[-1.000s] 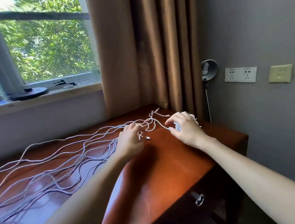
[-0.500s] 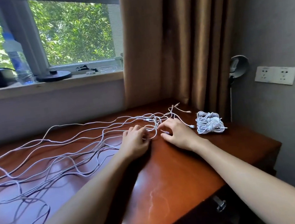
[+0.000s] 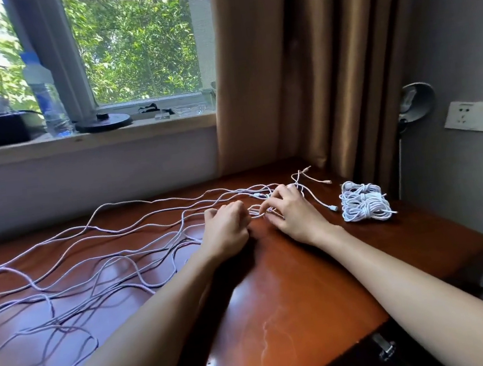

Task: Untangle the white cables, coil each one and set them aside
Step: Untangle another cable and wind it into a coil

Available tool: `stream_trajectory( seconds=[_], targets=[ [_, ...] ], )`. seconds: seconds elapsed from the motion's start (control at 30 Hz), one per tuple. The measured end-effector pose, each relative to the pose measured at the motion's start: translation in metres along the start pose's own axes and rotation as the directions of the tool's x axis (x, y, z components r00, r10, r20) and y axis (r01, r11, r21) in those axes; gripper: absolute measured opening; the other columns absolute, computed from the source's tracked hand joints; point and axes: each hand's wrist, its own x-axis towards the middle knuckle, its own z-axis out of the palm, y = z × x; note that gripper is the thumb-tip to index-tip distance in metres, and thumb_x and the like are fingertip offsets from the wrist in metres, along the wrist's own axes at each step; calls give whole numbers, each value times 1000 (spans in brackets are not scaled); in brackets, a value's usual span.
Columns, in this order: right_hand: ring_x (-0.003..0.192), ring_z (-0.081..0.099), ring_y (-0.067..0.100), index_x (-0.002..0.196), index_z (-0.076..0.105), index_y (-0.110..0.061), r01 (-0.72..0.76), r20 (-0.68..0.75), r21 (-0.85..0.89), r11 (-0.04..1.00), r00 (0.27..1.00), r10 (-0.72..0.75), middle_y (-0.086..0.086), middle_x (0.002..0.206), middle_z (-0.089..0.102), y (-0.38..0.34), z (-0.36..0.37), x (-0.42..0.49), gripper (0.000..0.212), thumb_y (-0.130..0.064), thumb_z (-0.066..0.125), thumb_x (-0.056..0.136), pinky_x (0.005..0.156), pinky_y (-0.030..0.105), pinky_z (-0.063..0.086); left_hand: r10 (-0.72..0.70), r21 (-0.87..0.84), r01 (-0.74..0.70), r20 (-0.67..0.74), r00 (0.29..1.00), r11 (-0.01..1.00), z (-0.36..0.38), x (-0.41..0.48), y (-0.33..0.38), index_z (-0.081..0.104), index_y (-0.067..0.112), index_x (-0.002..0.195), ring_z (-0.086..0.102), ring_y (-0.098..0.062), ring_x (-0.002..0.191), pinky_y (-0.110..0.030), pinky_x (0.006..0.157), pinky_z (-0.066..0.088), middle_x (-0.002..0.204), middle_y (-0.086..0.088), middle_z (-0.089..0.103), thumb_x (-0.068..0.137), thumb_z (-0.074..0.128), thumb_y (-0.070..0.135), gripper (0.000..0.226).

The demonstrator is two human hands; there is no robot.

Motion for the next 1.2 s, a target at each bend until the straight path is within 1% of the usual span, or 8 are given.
stream_trajectory(
  seconds=[0.1, 0.27, 0.4, 0.57, 0.7, 0.8, 1.03, 1.2],
  targets=[
    [109, 52, 20, 105, 70, -22, 62, -33, 44, 997, 998, -60, -3, 110, 64, -9, -5, 7, 12, -23, 66, 94, 100, 38, 43, -30, -39, 27, -87, 996, 999, -15, -2, 2, 53, 26, 88, 61, -21, 95, -36, 87, 32, 89, 5, 69, 84, 53, 7, 20],
    [100, 62, 21, 104, 66, -24, 31, 11, 75, 997, 999, -32, -7, 94, 71, -27, -7, 18, 10, -24, 64, 94, 97, 43, 45, -73, -65, 59, -238, 968, 996, -44, -6, 3, 62, 18, 91, 61, -31, 92, -34, 77, 35, 89, -4, 71, 90, 59, 9, 10],
    [108, 50, 17, 105, 70, -30, 7, 81, -38, 999, 997, -4, -15, 92, 62, -35, -2, 29, 14, -35, 60, 96, 102, 34, 25, -141, -88, 119, -305, 942, 989, -65, -13, -11, 60, 13, 92, 61, -39, 87, -45, 74, 47, 89, -12, 70, 90, 56, 5, 9],
    [104, 50, 16, 102, 74, -30, 80, -39, -74, 994, 996, -83, -14, 92, 68, -45, 0, 35, 15, -37, 61, 98, 105, 41, 18, -240, -30, 241, -258, 936, 970, -84, -22, -36, 58, 18, 99, 62, -37, 95, -38, 80, 42, 98, -9, 72, 91, 49, 6, 17],
    [98, 55, 25, 98, 77, -32, 162, -109, -128, 979, 978, -176, -11, 85, 72, -57, 4, 41, 19, -39, 59, 95, 100, 48, 25, -86, 127, 114, -204, 975, 985, -83, -27, -46, 56, 25, 130, 58, -24, 115, -37, 98, 36, 122, -1, 63, 94, 51, 15, 38],
    [100, 54, 21, 103, 77, -35, 190, -56, -137, 972, 978, -199, -10, 89, 73, -67, 6, 48, 18, -40, 60, 97, 103, 45, 22, 42, 236, 3, -182, 982, 972, -82, -25, -44, 48, 25, 142, 50, -23, 123, -41, 103, 33, 131, -1, 54, 89, 55, 21, 54],
    [88, 63, 22, 100, 76, -29, 206, -171, -72, 976, 961, -215, -8, 90, 74, -76, 11, 60, 26, -43, 55, 94, 92, 37, 31, 37, 454, 20, -116, 993, 891, -80, -13, -44, 65, 28, 114, 53, -24, 113, -39, 91, 37, 114, 1, 58, 101, 48, 37, 23],
    [95, 65, 23, 115, 71, -24, 117, -77, 95, 989, 991, -110, -4, 99, 74, -76, 6, 58, 21, -32, 67, 95, 88, 37, 44, -15, 272, 100, -298, 954, 957, -82, -16, -46, 64, 25, 91, 59, -26, 98, -39, 79, 38, 99, 2, 66, 97, 51, 25, 14]
  ],
)
